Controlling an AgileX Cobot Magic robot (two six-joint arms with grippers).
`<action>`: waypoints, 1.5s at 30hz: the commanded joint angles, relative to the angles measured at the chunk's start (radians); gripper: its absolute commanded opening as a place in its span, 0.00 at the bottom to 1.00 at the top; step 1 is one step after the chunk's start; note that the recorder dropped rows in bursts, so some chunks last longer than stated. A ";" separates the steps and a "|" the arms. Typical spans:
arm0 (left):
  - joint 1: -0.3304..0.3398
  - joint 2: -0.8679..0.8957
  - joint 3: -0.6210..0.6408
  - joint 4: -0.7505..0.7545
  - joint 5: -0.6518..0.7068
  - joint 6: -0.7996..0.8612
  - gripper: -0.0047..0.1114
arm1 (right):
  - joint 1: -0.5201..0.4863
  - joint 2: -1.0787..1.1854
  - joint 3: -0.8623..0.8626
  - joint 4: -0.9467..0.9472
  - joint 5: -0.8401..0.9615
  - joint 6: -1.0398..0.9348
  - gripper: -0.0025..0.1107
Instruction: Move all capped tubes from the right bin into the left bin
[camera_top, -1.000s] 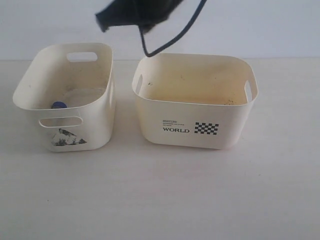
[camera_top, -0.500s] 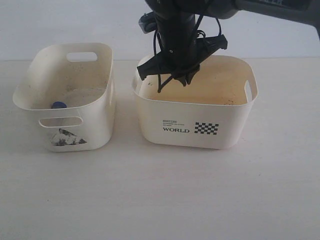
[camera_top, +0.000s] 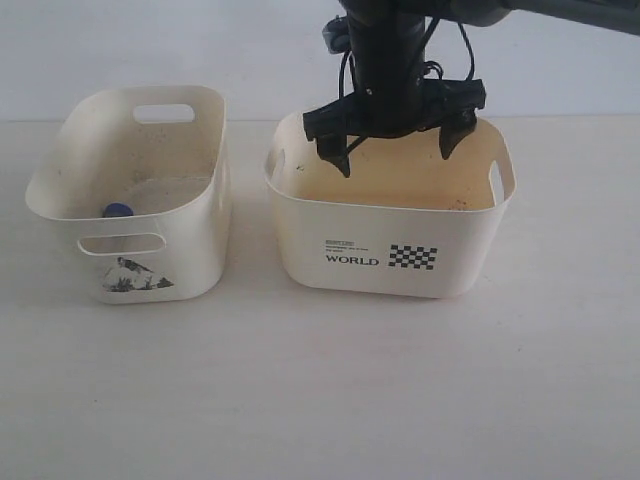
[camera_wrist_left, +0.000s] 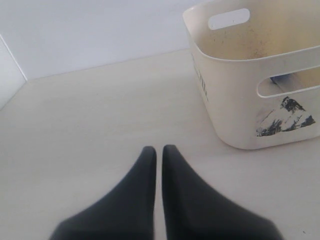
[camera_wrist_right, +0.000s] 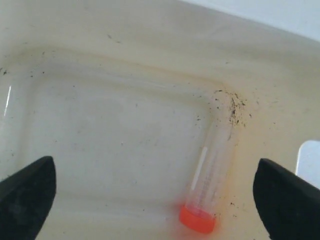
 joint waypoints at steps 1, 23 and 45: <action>0.000 0.000 -0.004 0.001 -0.003 -0.010 0.08 | -0.005 0.012 -0.001 -0.026 0.003 0.004 0.90; 0.000 0.000 -0.004 0.001 -0.003 -0.010 0.08 | -0.102 0.182 0.045 0.086 0.003 -0.030 0.90; 0.000 0.000 -0.004 0.001 -0.003 -0.010 0.08 | -0.103 0.274 0.045 0.012 0.003 -0.055 0.90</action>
